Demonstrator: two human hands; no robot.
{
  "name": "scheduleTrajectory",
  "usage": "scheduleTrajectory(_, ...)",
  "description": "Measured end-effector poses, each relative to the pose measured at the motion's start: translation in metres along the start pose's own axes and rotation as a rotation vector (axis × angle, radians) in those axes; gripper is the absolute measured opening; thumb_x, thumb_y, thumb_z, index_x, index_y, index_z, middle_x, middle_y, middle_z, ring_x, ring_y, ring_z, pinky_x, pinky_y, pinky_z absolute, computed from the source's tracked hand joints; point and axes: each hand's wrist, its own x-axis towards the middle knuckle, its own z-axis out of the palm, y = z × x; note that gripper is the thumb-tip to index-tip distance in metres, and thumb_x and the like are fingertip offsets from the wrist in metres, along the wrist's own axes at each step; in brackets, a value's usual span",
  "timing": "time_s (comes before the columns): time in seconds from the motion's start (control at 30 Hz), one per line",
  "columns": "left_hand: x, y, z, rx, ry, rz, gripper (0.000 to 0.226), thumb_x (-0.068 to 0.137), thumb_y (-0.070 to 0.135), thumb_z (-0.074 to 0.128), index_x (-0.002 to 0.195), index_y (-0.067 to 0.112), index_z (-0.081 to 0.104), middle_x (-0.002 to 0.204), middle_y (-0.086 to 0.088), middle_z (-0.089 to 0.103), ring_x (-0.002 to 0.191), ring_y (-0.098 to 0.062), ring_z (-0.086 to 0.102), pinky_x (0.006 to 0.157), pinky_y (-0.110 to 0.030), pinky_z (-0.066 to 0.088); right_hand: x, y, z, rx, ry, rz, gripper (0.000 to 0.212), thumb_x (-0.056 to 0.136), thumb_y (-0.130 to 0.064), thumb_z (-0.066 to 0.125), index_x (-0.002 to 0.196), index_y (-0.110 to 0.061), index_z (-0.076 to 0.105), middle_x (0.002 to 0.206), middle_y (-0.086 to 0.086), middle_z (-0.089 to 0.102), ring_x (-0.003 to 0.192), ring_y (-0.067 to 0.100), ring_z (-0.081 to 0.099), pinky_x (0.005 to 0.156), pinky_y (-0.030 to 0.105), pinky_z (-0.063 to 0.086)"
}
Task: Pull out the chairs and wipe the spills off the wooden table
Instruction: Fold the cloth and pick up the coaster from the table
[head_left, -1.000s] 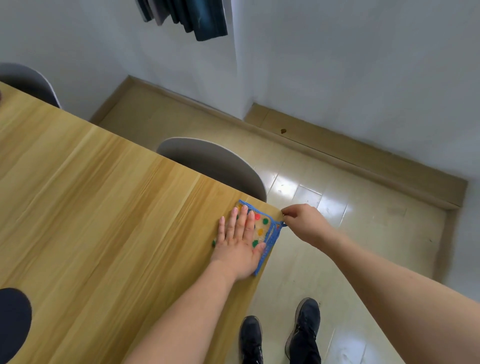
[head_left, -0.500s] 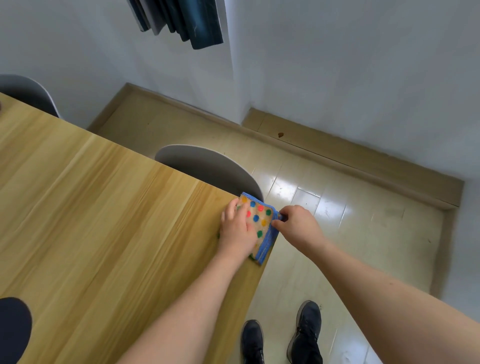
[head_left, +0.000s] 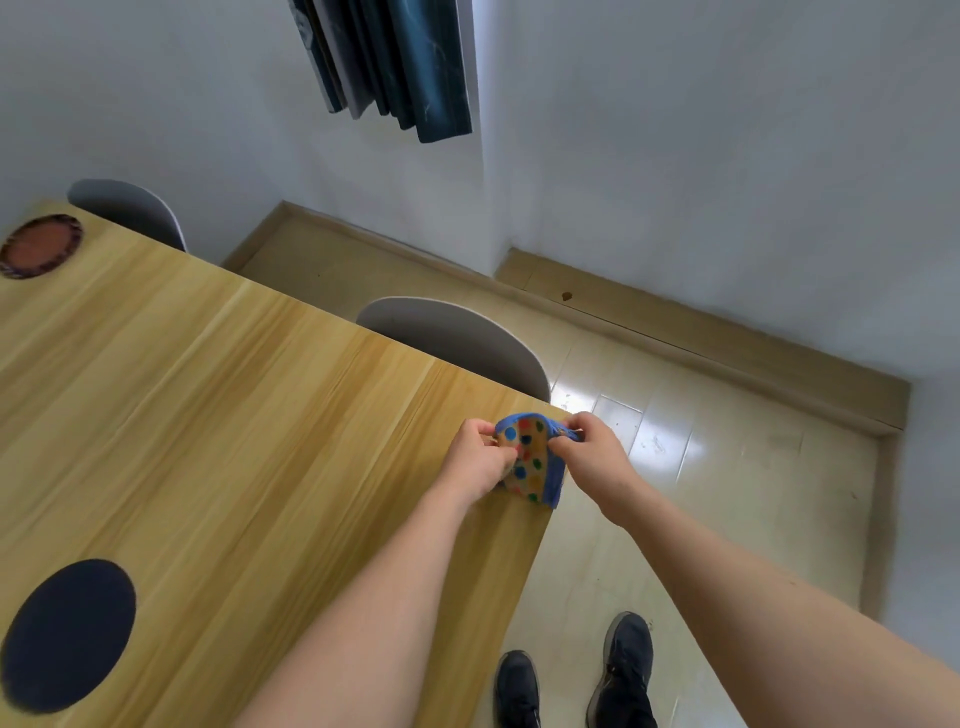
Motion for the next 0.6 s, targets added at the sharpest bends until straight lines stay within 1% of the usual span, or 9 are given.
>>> scheduleTrajectory(0.07,-0.018,-0.009,-0.009,-0.001,-0.005,0.021,0.033,0.087,0.014,0.068,0.118,0.016,0.057,0.11,-0.003,0.066,0.103,-0.021,0.064,0.081,-0.03,0.054,-0.022,0.0,0.001,0.032,0.006,-0.006,0.005,0.089,-0.011,0.054,0.092,-0.014,0.056,0.09,0.006,0.061,0.084,0.019,0.06,0.07,0.031,0.055)
scheduleTrajectory(0.1,-0.028,-0.012,-0.014,-0.012,-0.004,0.037,0.025,0.088,0.014,0.067,0.112,0.017,0.061,0.108,-0.004,0.068,0.101,-0.021,0.064,0.081,-0.03,0.052,-0.033,-0.001,0.001,0.039,0.012,-0.01,0.005,0.09,-0.012,0.055,0.091,-0.016,0.057,0.092,0.006,0.062,0.086,0.018,0.062,0.071,0.031,0.056)
scheduleTrajectory(0.13,-0.045,-0.015,-0.019,-0.025,-0.003,0.06,0.018,0.088,0.013,0.067,0.104,0.019,0.063,0.106,-0.005,0.069,0.1,-0.021,0.065,0.08,-0.03,0.051,-0.049,-0.003,0.0,0.04,0.018,-0.022,0.005,0.091,-0.013,0.055,0.091,-0.017,0.058,0.093,0.006,0.063,0.087,0.017,0.062,0.07,0.03,0.057)
scheduleTrajectory(0.2,-0.066,-0.02,-0.025,-0.032,-0.005,0.094,0.014,0.088,0.013,0.067,0.096,0.024,0.062,0.103,-0.004,0.07,0.099,-0.02,0.064,0.078,-0.029,0.049,-0.066,-0.005,-0.001,0.059,0.027,-0.028,0.005,0.092,-0.013,0.055,0.094,-0.016,0.059,0.094,0.006,0.062,0.084,0.015,0.061,0.062,0.023,0.054)
scheduleTrajectory(0.27,-0.098,-0.024,-0.032,-0.044,0.007,0.117,0.014,0.089,0.013,0.066,0.095,0.024,0.061,0.1,-0.001,0.069,0.097,-0.018,0.064,0.075,-0.028,0.049,-0.095,-0.008,0.0,0.092,0.006,-0.045,0.008,0.093,-0.012,0.053,0.099,-0.013,0.058,0.094,0.006,0.061,0.081,0.012,0.059,0.056,0.018,0.047)
scheduleTrajectory(0.33,-0.124,-0.028,-0.036,-0.048,0.03,0.134,0.014,0.089,0.012,0.066,0.096,0.023,0.06,0.099,-0.002,0.069,0.094,-0.017,0.064,0.076,-0.029,0.05,-0.119,-0.009,0.002,0.129,-0.053,-0.065,0.01,0.093,-0.01,0.053,0.101,-0.013,0.058,0.097,0.007,0.062,0.082,0.012,0.06,0.056,0.017,0.047)
scheduleTrajectory(0.43,-0.16,-0.041,-0.044,-0.058,0.099,0.142,0.015,0.088,0.016,0.067,0.098,0.024,0.061,0.101,-0.002,0.069,0.094,-0.02,0.065,0.082,-0.039,0.056,-0.149,-0.001,0.01,0.086,-0.173,-0.105,0.013,0.086,-0.008,0.061,0.099,-0.012,0.06,0.096,0.01,0.064,0.083,0.016,0.062,0.062,0.023,0.055)
scheduleTrajectory(0.53,-0.192,-0.058,-0.052,-0.061,0.159,0.149,0.015,0.086,0.021,0.07,0.098,0.026,0.061,0.1,0.0,0.069,0.094,-0.021,0.065,0.084,-0.04,0.055,-0.17,0.01,0.019,0.049,-0.194,-0.132,0.014,0.083,-0.007,0.063,0.096,-0.004,0.062,0.086,0.01,0.061,0.079,0.021,0.056,0.064,0.028,0.047)
scheduleTrajectory(0.6,-0.215,-0.075,-0.057,-0.087,0.181,0.149,0.017,0.086,0.021,0.071,0.099,0.022,0.062,0.101,-0.002,0.069,0.094,-0.023,0.066,0.084,-0.042,0.055,-0.185,0.017,0.027,0.096,-0.201,-0.13,0.012,0.083,-0.007,0.064,0.094,-0.003,0.063,0.087,0.011,0.061,0.081,0.021,0.057,0.068,0.029,0.047)
